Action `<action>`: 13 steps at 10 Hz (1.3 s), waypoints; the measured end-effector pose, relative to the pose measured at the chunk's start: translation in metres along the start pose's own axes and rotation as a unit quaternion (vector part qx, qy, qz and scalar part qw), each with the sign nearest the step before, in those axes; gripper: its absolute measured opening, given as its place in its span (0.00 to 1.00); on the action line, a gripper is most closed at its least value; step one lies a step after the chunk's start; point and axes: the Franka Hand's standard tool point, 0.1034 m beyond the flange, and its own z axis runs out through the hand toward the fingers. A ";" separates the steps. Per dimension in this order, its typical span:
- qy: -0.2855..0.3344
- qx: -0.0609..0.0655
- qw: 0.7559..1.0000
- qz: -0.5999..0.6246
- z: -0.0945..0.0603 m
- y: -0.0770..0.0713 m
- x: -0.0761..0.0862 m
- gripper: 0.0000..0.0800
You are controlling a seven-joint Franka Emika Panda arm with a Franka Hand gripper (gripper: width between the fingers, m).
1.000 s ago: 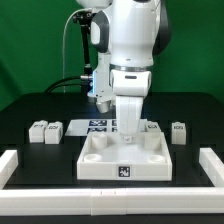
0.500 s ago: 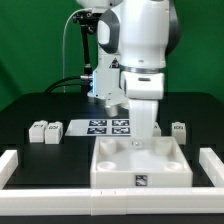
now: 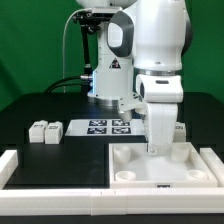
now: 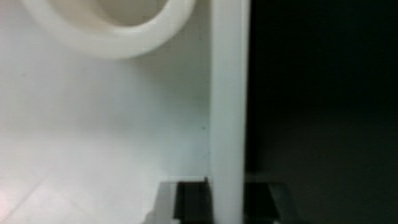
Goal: Assemble one leg
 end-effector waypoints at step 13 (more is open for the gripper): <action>0.003 -0.004 1.000 -0.001 0.000 0.001 0.005 0.81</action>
Offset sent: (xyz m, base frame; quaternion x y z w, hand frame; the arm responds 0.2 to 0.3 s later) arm 0.0000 0.0000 0.0000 0.0000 0.0000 0.0000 1.0000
